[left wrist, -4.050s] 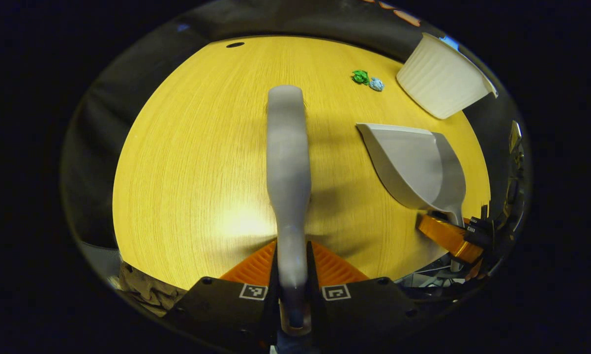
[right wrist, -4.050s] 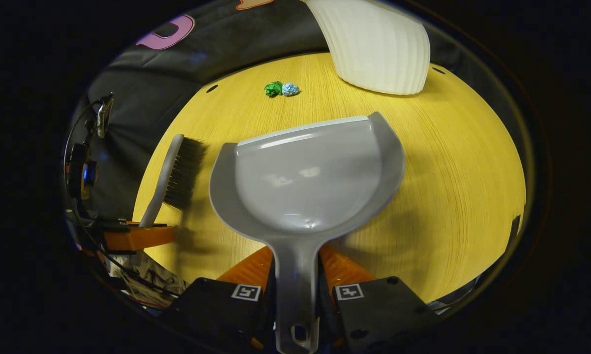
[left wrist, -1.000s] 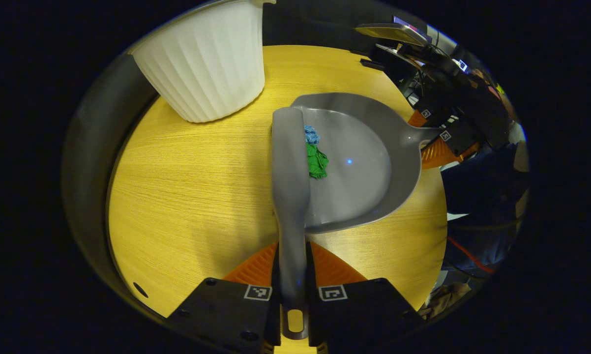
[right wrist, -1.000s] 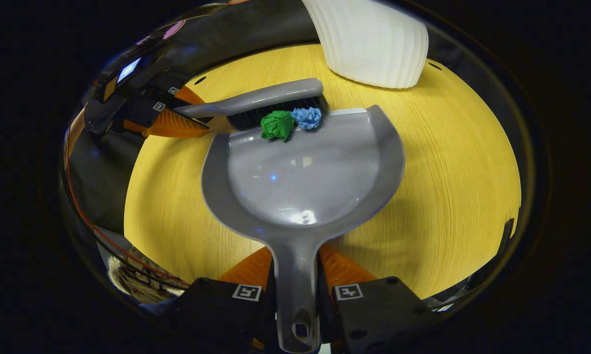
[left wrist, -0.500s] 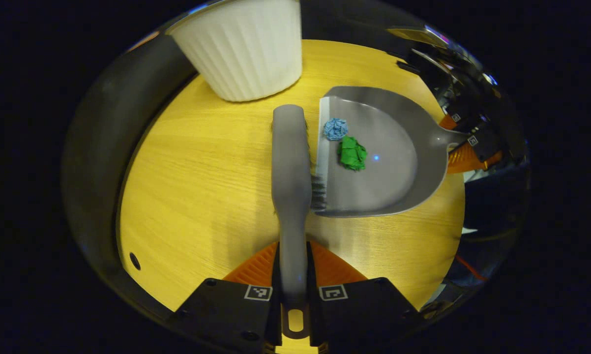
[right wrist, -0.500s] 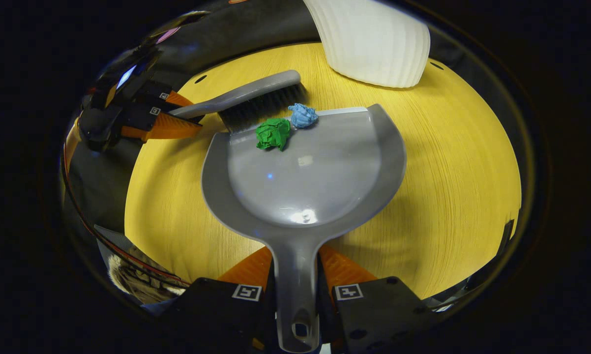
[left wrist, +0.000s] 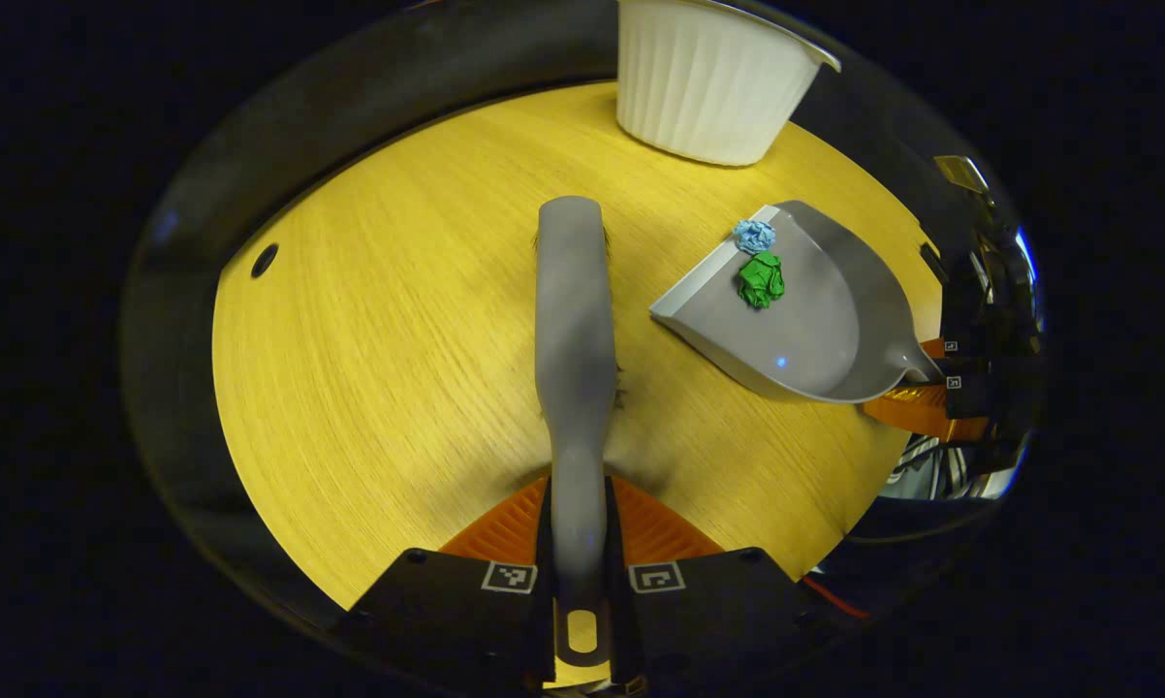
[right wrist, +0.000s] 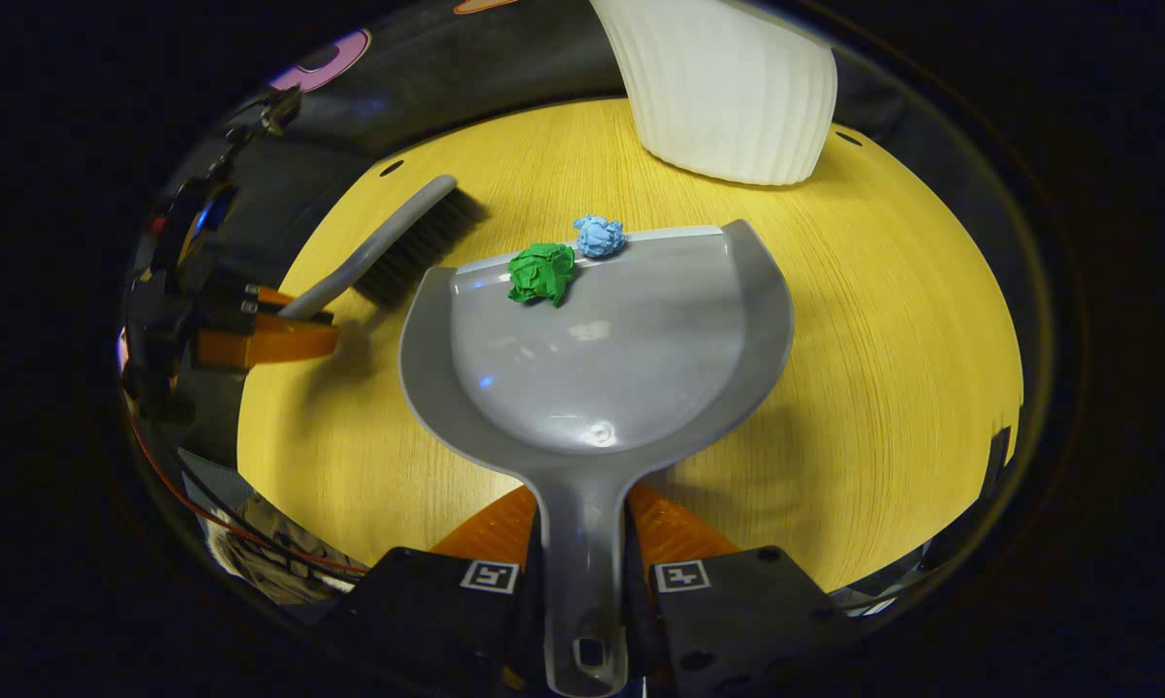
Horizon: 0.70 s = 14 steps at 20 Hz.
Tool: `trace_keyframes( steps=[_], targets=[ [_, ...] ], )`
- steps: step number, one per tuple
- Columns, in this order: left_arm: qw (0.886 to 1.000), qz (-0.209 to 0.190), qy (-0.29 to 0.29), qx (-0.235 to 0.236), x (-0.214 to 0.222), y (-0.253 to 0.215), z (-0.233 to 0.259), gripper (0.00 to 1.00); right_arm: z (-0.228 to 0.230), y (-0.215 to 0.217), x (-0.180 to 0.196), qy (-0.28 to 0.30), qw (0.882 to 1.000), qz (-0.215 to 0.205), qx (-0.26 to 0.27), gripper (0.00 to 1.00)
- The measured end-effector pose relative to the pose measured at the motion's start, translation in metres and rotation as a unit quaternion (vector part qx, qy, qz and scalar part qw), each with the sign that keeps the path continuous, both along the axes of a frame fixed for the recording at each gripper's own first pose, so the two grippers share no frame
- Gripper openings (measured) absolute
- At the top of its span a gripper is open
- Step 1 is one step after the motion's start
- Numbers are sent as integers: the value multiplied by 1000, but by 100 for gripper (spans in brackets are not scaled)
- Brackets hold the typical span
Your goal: Pick up the small broom and dustpan from the desktop, sweep the trash into the dustpan with the broom, and then empty the trash into the garbage bin.
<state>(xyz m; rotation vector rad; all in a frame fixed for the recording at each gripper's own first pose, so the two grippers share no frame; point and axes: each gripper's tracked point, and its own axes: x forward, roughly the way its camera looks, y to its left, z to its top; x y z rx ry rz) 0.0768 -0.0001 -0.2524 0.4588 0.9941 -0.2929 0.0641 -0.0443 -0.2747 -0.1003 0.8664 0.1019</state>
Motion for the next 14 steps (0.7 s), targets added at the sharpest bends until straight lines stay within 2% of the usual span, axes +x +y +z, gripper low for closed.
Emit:
trace_keyframes(
  steps=[7,8,9,10,11,12,14],
  targets=[
    [993,116,7,-38,-56,15,-20,20,9,0,6,-61,998,9,-2,35],
    [990,131,5,-45,-61,19,-21,20,9,-1,5,-65,998,8,-5,29],
    [988,148,4,-53,-65,25,-24,20,11,0,5,-70,997,9,-5,34],
    [985,161,5,-59,-69,28,-27,20,10,1,4,-74,997,13,1,33],
    [983,170,7,-63,-71,27,-32,20,13,1,5,-81,997,17,8,29],
    [983,174,8,-65,-73,30,-36,20,15,-2,3,-89,996,21,12,33],
    [982,176,9,-65,-73,40,-46,20,22,-7,-3,-98,995,27,16,33]
  ],
)
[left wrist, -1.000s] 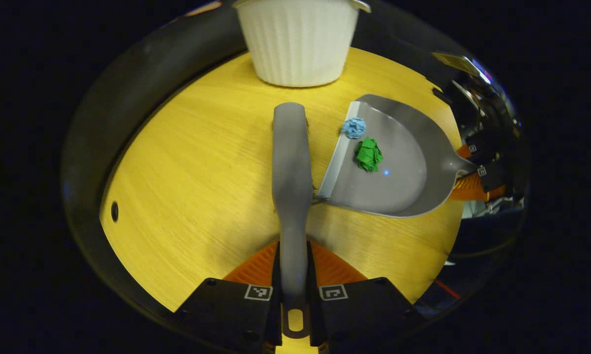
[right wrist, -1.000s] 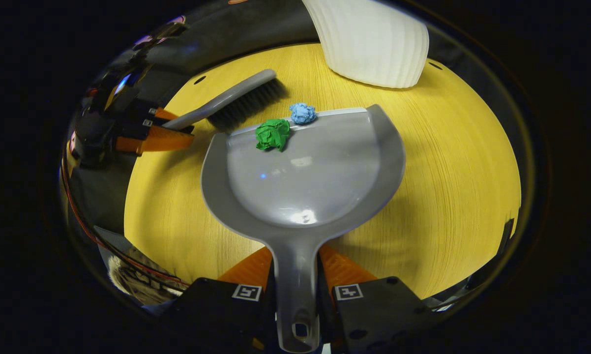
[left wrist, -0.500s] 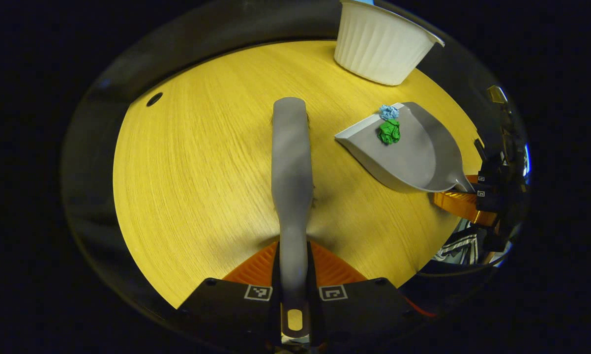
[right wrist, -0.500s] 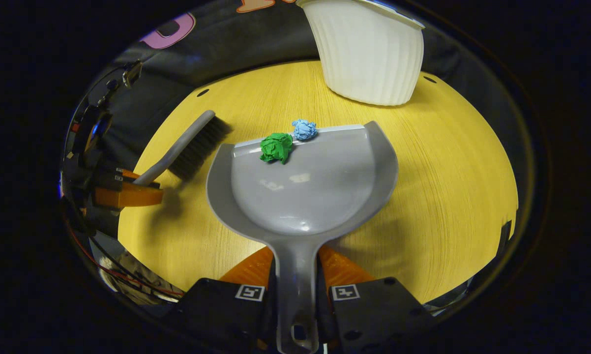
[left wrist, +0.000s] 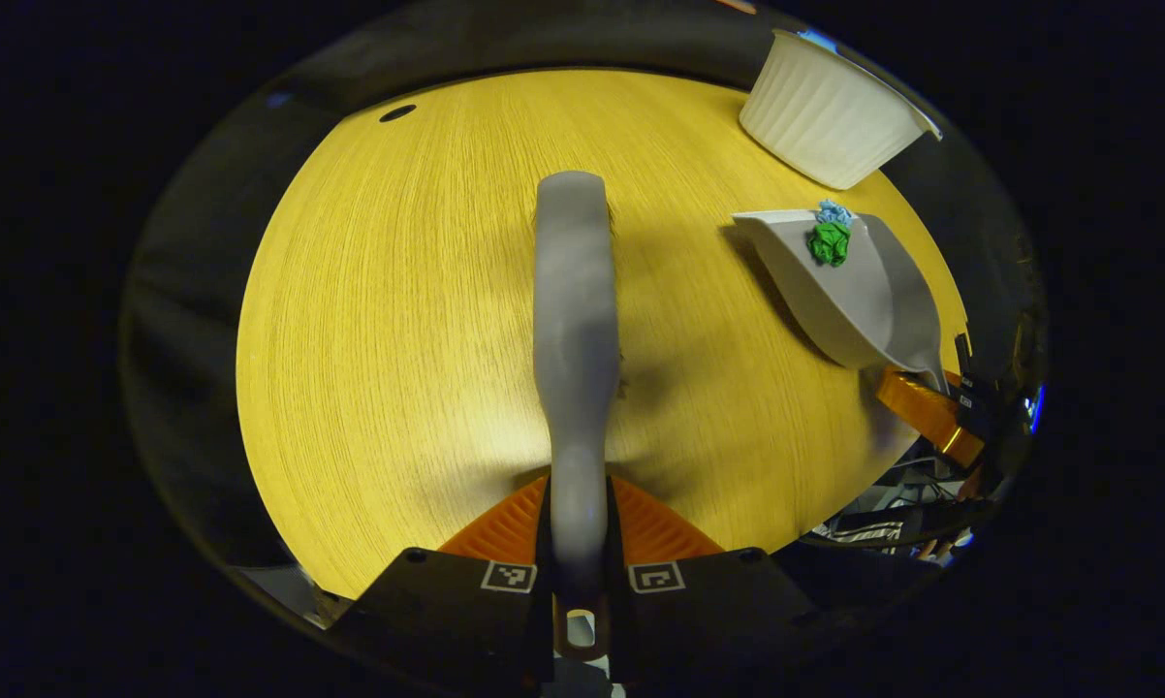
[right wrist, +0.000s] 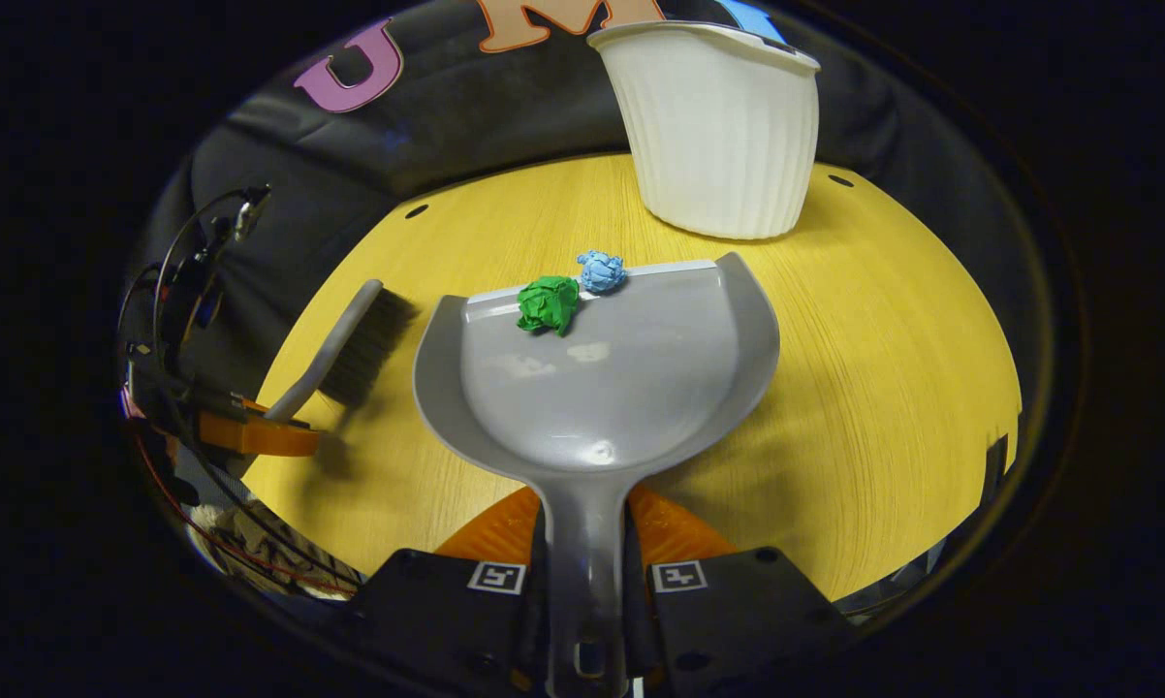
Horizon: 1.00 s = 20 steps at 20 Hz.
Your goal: Pick up the small broom and dustpan from the desktop, sweep the trash into the dustpan with the broom, and then empty the trash into the garbage bin.
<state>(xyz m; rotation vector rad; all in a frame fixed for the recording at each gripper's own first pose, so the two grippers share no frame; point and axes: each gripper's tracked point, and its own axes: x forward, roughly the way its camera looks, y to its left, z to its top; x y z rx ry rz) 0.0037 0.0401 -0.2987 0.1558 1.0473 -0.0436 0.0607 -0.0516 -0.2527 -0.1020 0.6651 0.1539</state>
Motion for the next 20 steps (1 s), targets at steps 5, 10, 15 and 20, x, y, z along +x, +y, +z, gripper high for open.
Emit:
trace_keyframes(
  steps=[5,10,15,20],
  targets=[
    [1000,-5,2,3,18,7,-25,20,43,-10,-24,-13,1000,-7,12,33],
    [1000,-11,10,5,45,-13,-50,20,125,-44,-60,-32,999,-29,4,28],
    [1000,-15,14,9,55,-38,-56,20,201,-72,-88,-35,998,-47,8,28],
    [1000,-10,14,5,44,-20,-48,20,257,-99,-80,-5,997,-65,28,33]
  ],
)
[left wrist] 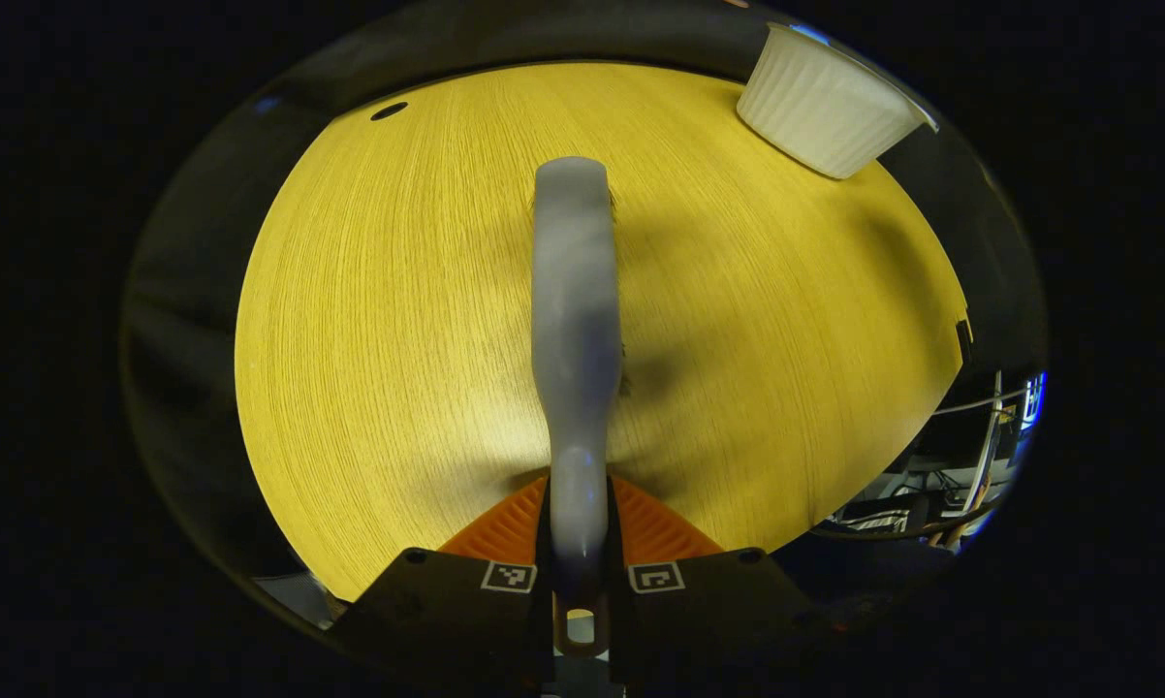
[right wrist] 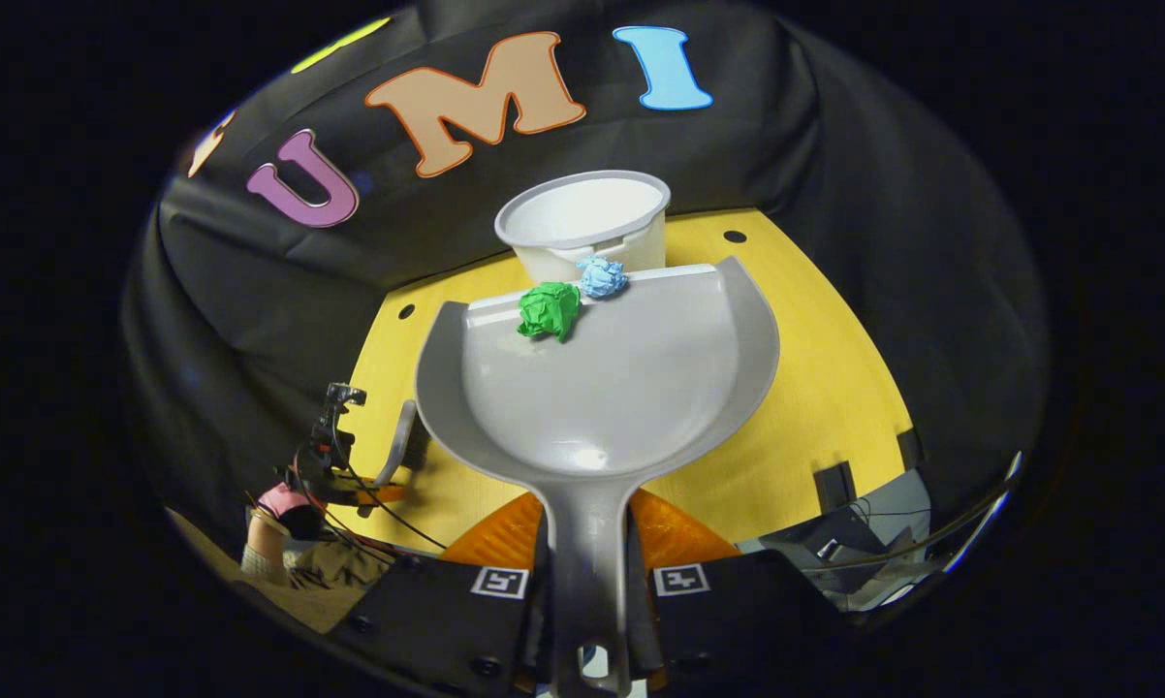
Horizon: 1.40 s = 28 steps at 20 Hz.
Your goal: Pick up the small broom and dustpan from the desktop, sweep the trash into the dustpan with the broom, and then empty the trash into the garbage bin.
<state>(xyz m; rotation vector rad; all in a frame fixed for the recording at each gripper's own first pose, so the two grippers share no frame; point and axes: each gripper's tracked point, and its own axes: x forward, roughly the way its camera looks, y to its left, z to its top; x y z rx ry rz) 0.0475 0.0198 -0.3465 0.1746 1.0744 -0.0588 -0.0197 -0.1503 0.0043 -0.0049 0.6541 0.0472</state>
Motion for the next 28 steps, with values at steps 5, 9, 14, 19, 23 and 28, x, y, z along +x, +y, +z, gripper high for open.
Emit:
trace_keyframes(
  steps=[5,9,14,19,23,28],
  targets=[
    [1000,1,5,14,-10,12,-1,20,62,-16,36,14,999,15,-44,33],
    [1000,4,6,20,-10,12,-4,20,76,-16,72,89,994,25,-52,33],
    [1000,7,9,20,-9,12,-2,20,91,-9,96,154,985,25,-81,33],
    [1000,8,13,26,-10,12,-1,20,102,-6,103,232,970,-6,-64,33],
    [999,7,15,34,-9,13,-1,20,111,-11,111,243,967,-13,-78,33],
    [999,7,18,38,-10,13,0,20,112,-15,110,238,968,-12,-81,33]
  ],
)
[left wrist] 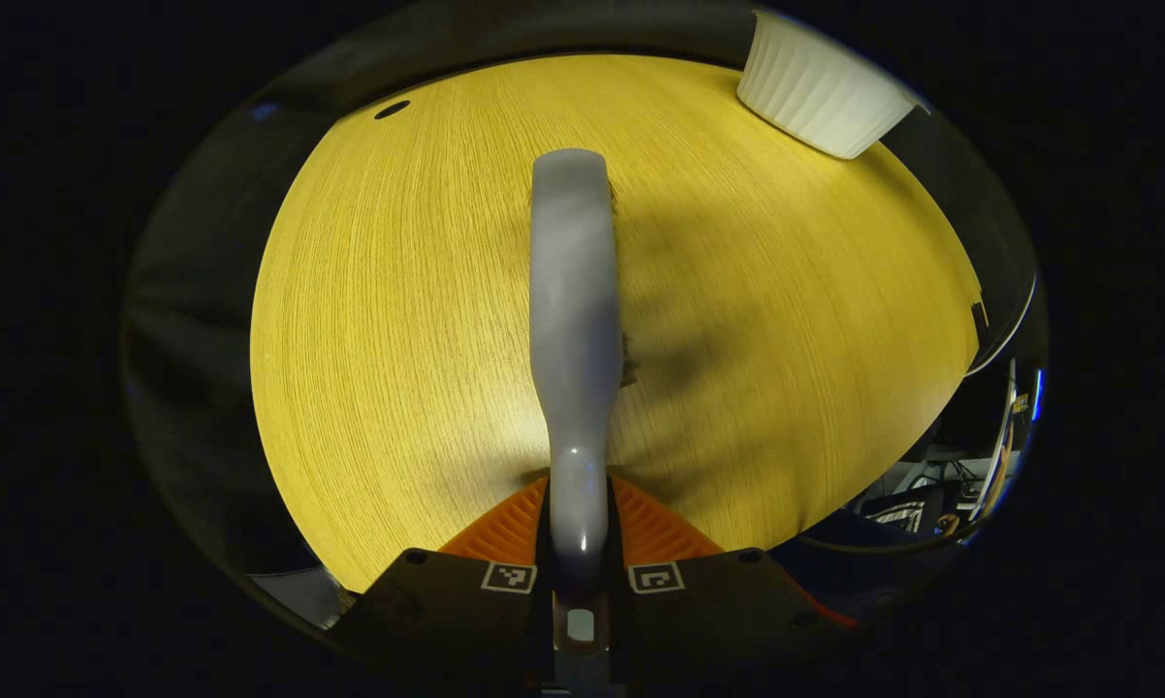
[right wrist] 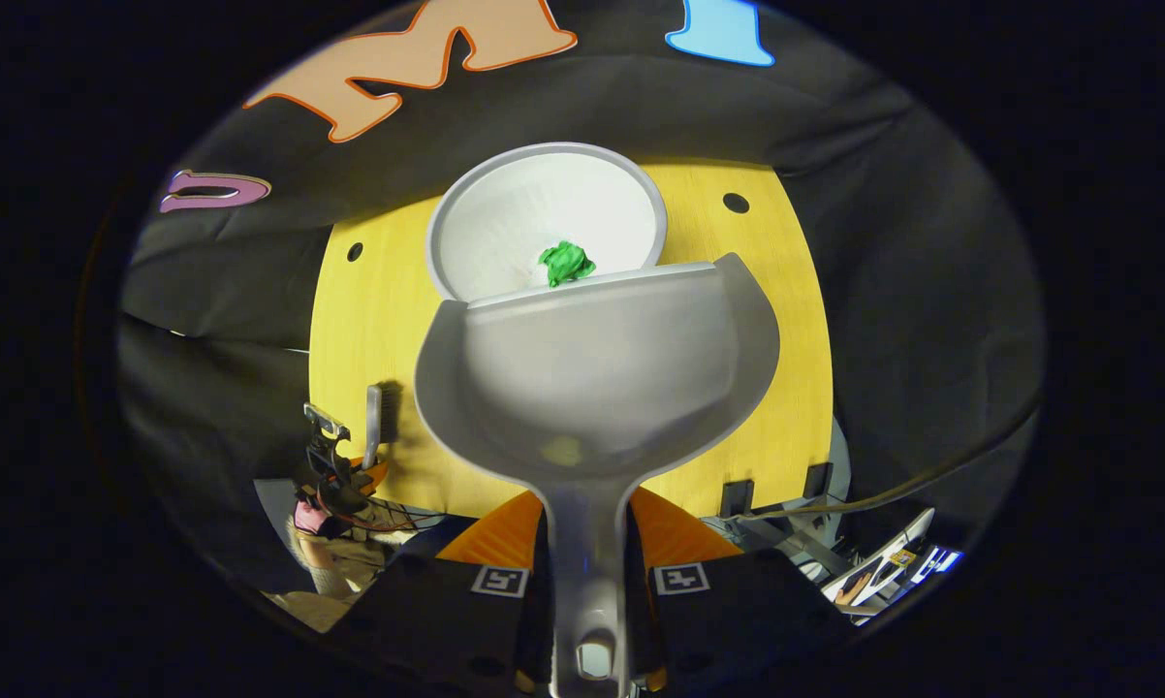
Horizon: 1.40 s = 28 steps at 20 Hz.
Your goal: Pick up the small broom and dustpan from the desktop, sweep the trash into the dustpan with the broom, and then empty the trash into the garbage bin.
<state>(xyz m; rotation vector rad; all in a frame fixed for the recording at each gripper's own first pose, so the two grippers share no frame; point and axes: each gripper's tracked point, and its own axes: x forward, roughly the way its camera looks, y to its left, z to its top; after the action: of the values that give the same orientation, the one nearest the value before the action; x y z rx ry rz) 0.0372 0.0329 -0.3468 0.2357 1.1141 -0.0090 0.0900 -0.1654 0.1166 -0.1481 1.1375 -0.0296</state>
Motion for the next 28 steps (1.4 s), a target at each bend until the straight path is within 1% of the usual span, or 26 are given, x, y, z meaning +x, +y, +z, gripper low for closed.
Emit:
trace_keyframes(
  steps=[2,3,6,7,8,10,11,12,13,15,16,19,24,26,27,28],
  targets=[
    [1000,0,0,1,0,0,0,20,4,0,-3,-11,1000,3,8,33],
    [1000,0,-1,1,0,0,0,20,5,2,-5,-23,1000,11,14,33],
    [1000,0,4,5,-2,1,0,20,10,11,-14,-76,996,35,38,33],
    [1000,-1,4,7,-1,1,0,20,9,16,-25,-90,994,42,46,33],
    [1000,-1,5,8,-2,1,-1,20,8,18,-34,-101,992,48,53,27],
    [1000,-1,8,10,-3,3,-3,20,0,25,-60,-115,989,66,63,27],
    [1000,-1,10,13,-3,4,-3,20,-8,24,-73,-122,988,74,61,33],
    [1000,-1,10,14,-4,4,-4,20,-19,22,-85,-126,987,77,57,33],
    [1000,0,11,14,-4,4,-4,20,-30,21,-95,-130,987,77,54,27],
    [1000,1,12,14,-4,4,-4,20,-55,17,-112,-133,987,67,55,27],
    [1000,0,13,16,-5,5,-4,20,-69,18,-118,-135,987,66,60,33],
    [1000,-4,15,23,-6,6,-5,20,-114,26,-128,-124,987,61,80,33],
    [1000,-4,14,24,-7,6,-4,20,-211,50,-112,-97,990,63,84,33],
    [1000,-2,14,23,-8,6,-4,20,-254,71,-102,-84,990,65,91,33],
    [1000,-1,13,22,-7,5,-4,20,-273,80,-94,-80,990,68,93,29],
    [1000,-1,13,21,-8,5,-4,20,-290,87,-88,-77,990,69,91,29]
  ],
)
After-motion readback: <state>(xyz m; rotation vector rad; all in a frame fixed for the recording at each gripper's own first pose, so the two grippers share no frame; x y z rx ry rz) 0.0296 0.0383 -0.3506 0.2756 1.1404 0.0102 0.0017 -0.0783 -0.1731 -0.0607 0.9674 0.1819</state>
